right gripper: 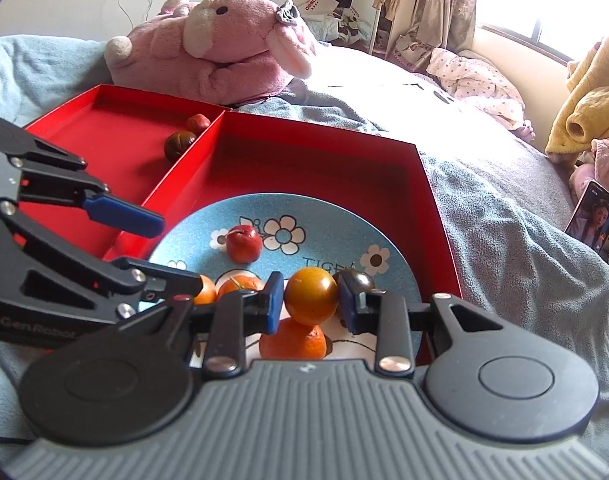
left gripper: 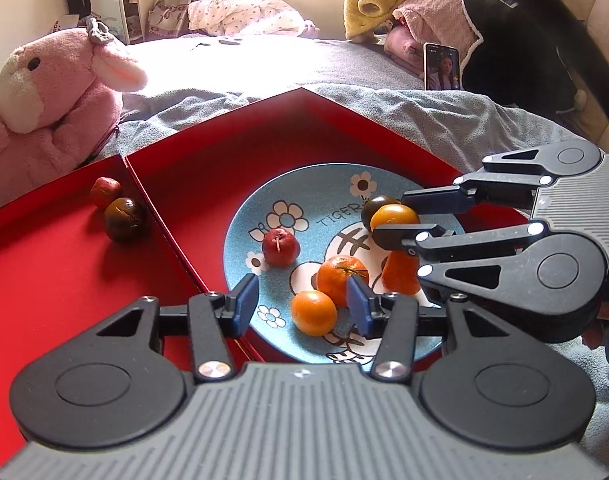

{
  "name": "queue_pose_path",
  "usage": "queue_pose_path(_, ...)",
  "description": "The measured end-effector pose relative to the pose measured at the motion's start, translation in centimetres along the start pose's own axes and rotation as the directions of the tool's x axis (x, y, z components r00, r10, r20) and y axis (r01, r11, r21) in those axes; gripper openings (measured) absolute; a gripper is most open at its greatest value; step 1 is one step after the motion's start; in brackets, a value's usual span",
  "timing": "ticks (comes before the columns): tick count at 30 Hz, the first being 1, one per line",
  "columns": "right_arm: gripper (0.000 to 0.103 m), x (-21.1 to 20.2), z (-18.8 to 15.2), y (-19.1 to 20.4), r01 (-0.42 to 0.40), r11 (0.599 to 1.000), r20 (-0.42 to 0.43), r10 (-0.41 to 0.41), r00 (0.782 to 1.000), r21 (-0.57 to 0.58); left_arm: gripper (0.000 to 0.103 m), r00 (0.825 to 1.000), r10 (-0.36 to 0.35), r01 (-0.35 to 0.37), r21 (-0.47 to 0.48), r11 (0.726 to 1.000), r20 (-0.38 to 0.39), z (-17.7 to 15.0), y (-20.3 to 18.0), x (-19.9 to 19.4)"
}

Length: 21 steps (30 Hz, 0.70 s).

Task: Organize fruits
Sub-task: 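Lower the kumquat and tangerine onto the blue plate and open both tools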

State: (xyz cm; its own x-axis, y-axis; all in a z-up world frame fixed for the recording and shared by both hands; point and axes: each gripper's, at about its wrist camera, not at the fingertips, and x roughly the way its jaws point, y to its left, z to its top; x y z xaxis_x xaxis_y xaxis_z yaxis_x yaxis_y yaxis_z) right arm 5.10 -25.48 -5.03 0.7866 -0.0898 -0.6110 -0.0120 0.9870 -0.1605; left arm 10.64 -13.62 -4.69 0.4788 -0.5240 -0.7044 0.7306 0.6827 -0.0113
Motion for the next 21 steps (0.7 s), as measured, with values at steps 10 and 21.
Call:
queue_pose_path(10, 0.032, -0.6, 0.5, 0.4, 0.006, 1.0, 0.012, -0.006, 1.0, 0.009, 0.063, 0.999, 0.006, -0.005, -0.022, 1.0, 0.044, 0.3, 0.7, -1.4)
queue_pose_path(21, 0.033, -1.7, 2.3, 2.1, -0.037, 0.999, 0.043, 0.038, 0.998, -0.013, 0.065, 0.993, 0.108, -0.105, -0.069, 0.992, 0.038, 0.5, 3.9, -2.3)
